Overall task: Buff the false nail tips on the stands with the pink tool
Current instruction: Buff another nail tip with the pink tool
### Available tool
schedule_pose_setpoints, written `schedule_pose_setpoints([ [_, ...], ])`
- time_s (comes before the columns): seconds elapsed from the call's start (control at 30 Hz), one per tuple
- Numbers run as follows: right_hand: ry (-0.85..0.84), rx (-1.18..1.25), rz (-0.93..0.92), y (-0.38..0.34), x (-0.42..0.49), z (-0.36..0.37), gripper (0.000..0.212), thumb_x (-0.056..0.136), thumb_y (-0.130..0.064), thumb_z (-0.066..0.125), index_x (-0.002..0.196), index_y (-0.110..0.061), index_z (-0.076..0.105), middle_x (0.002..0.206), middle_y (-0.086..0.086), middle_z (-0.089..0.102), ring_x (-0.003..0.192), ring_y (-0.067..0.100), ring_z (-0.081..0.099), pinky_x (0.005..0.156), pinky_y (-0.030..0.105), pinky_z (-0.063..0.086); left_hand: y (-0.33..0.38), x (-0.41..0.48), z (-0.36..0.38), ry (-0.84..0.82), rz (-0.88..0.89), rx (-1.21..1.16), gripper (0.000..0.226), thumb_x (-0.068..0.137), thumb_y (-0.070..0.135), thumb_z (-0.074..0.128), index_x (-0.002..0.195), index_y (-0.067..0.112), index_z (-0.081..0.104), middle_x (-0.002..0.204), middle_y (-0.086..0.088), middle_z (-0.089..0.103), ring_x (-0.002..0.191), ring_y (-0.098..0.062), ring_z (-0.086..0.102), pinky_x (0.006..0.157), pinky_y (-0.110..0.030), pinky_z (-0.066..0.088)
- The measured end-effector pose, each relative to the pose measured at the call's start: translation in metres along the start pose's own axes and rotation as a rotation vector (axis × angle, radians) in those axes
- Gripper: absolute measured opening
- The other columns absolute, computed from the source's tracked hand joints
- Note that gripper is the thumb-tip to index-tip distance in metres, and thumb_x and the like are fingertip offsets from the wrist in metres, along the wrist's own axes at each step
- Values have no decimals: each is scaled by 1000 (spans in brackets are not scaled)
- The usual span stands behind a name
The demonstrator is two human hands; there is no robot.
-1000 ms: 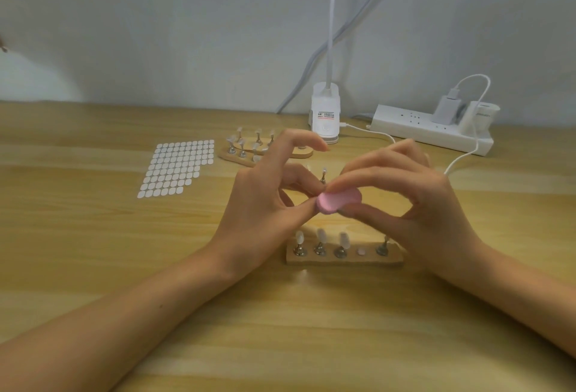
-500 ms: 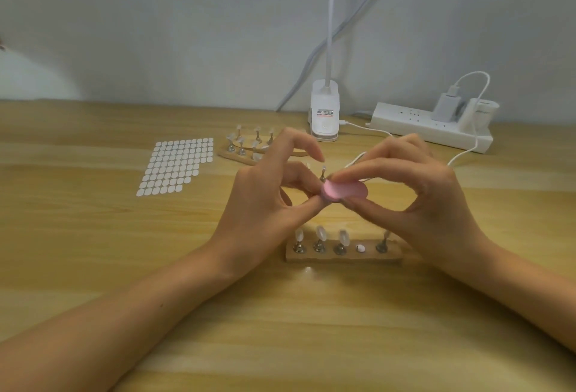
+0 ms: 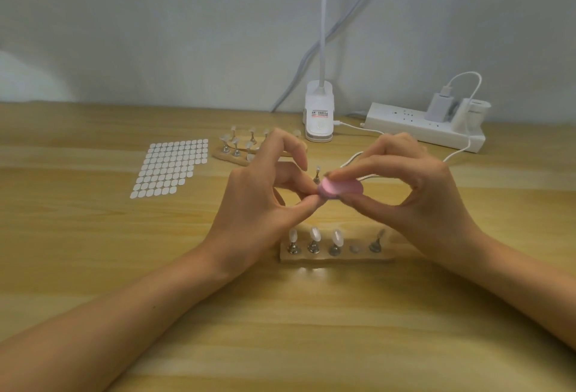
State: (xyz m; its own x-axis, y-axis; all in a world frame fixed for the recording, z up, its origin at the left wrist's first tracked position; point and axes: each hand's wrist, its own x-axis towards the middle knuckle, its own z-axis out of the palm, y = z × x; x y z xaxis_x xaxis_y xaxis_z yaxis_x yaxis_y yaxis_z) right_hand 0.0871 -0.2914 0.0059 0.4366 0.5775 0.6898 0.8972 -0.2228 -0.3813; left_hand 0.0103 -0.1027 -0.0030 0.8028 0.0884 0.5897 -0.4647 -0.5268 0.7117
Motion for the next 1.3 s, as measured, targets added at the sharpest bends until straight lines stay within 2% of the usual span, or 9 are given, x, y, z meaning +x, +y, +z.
schedule_pose_setpoints([
  [0.17,5,1,-40,-2,-1,2,19,84,-33,72,102,-27,73,86,3,64,85,27,55,73,51,44,3,0,-1,-14,2,-2,38,81,25,81,95,23,46,76,8,76,68,-3,70,51,-16,45],
  [0.3,25,14,45,0,0,0,21,83,-33,73,103,-29,72,88,2,64,87,24,54,75,53,45,3,0,-1,-12,-3,-12,41,81,16,83,94,27,45,78,9,76,71,-4,71,52,-18,46],
  [0.4,8,16,-25,-1,-1,3,19,84,-33,74,103,-28,73,88,2,64,87,26,56,75,48,44,4,0,-1,-18,4,-10,37,81,30,80,95,25,46,76,10,75,71,-6,72,52,-21,47],
  [0.57,15,12,47,5,0,-1,21,83,-32,73,104,-30,73,90,3,65,89,26,55,77,56,44,0,0,-3,-44,-42,-78,40,80,13,84,95,23,48,78,8,76,79,-8,74,57,-23,51],
  [0.73,97,95,81,7,6,-7,21,86,-28,72,107,-25,72,96,-5,67,90,12,60,79,38,50,-1,0,-3,-43,-89,-170,39,79,12,85,92,24,50,78,4,76,83,-11,75,56,-18,50],
  [0.83,10,176,31,1,3,0,23,87,-25,70,109,-21,70,101,-2,67,94,12,63,82,27,51,0,2,-3,-59,-95,-209,37,77,18,85,93,23,52,76,3,74,79,-15,75,56,-24,55],
  [0.9,-36,150,-4,-1,1,4,22,85,-24,71,107,-22,72,101,-1,68,96,14,64,84,29,53,1,2,-4,-69,-82,-191,37,75,25,83,95,23,52,76,2,73,76,-16,75,56,-26,56],
  [1.0,-1,128,30,0,1,2,22,84,-25,72,106,-24,71,100,-2,69,97,18,64,82,41,54,1,2,-3,-58,-65,-139,41,76,13,86,94,23,50,75,4,75,74,-11,74,57,-20,51],
  [1.3,-14,73,-53,-5,1,4,18,86,-31,71,104,-26,71,94,-4,68,92,16,62,80,40,50,4,0,-2,-24,0,-78,40,77,27,83,90,24,45,77,6,76,74,-8,73,53,-17,47],
])
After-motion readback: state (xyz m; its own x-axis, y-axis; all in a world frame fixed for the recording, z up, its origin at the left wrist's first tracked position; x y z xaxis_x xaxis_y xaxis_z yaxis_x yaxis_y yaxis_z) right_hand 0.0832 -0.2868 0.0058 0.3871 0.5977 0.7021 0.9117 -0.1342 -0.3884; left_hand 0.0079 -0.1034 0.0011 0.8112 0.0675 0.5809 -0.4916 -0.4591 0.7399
